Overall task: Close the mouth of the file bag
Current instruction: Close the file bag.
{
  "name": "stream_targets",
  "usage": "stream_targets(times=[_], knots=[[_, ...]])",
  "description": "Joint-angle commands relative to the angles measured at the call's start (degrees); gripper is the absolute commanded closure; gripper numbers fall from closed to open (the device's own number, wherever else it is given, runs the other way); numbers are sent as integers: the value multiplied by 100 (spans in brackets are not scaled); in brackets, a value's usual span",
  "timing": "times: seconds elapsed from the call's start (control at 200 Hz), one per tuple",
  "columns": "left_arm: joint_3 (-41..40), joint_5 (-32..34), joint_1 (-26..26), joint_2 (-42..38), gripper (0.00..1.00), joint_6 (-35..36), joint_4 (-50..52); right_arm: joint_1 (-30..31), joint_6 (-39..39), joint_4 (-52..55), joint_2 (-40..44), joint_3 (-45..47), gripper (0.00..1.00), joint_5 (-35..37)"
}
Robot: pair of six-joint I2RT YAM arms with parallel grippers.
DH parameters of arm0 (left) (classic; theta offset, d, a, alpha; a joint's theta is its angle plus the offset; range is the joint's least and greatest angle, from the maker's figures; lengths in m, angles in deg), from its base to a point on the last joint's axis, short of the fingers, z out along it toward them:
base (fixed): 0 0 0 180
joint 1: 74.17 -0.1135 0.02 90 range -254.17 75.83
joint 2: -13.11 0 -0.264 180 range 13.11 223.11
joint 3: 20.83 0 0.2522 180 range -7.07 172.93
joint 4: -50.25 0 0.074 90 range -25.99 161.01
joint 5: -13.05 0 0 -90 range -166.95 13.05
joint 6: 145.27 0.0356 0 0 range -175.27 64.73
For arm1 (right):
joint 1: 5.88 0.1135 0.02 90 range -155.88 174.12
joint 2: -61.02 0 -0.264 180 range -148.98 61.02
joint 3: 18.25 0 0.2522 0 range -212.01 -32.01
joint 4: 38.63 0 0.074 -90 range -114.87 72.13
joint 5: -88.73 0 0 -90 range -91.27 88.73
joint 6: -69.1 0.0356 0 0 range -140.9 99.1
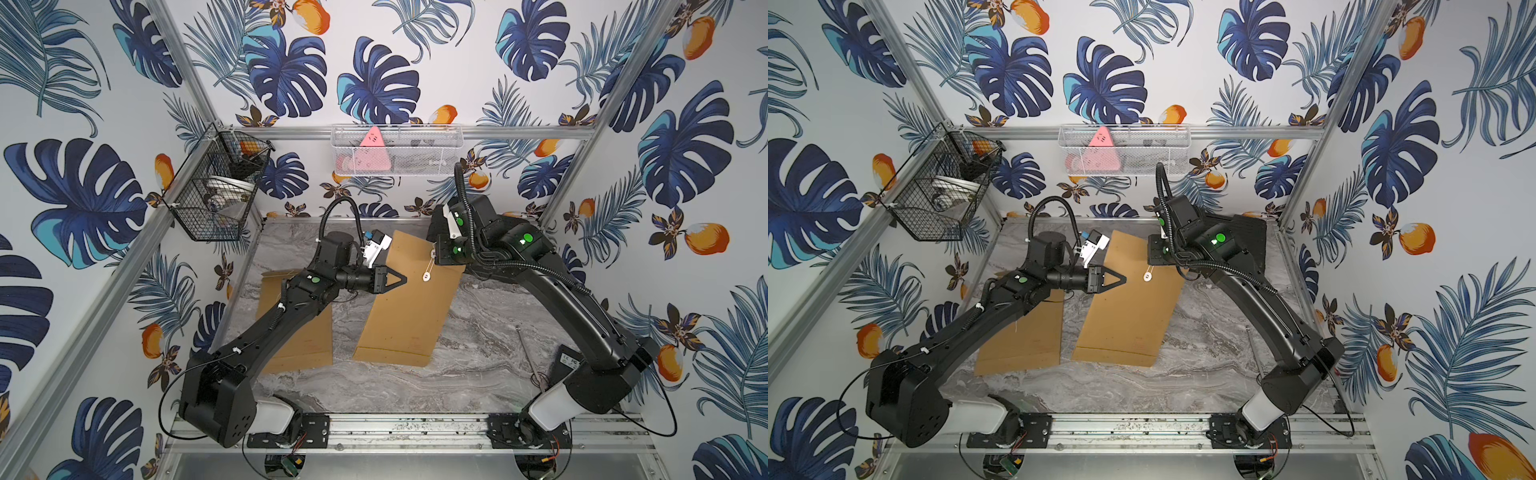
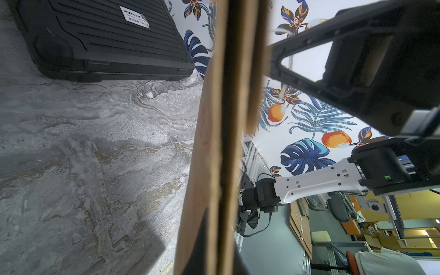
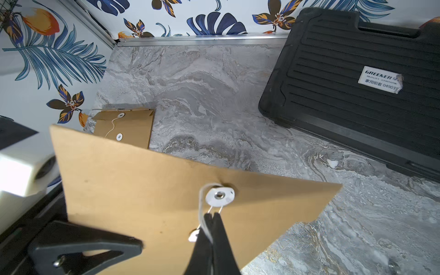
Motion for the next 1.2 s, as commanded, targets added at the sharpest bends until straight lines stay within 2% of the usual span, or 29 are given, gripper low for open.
stream_targets(times=[0.0, 0.185, 0.345, 0.475, 0.63, 0.701, 0.771, 0.836, 1.191], knots=[[52, -40, -4, -14, 100, 0, -321, 6, -8, -184, -65, -17, 100, -314], [-2, -100, 2, -16, 100, -18, -428, 5, -62, -198, -344, -221, 98, -561], [-49, -66, 0, -54, 100, -4, -401, 5, -23, -255, -419, -242, 98, -1081], [-2, -8, -16, -103, 100, -16, -412, 2, 98, -614, -239, 277, 98, -1692], [20, -43, -103, -145, 100, -177, -584, -160, 317, -1149, 154, 1159, 96, -1968], [44, -73, -138, -172, 100, -227, -626, -267, 413, -1489, 397, 1571, 90, -2138], [66, -95, -140, -173, 100, -237, -632, -373, 520, -1742, 587, 1843, 79, -2281], [60, -113, -146, -170, 100, -261, -651, -436, 613, -1937, 720, 2058, 74, -2326], [72, -88, -151, -152, 100, -211, -576, -781, 964, -2498, 1041, 2575, 76, -2721]])
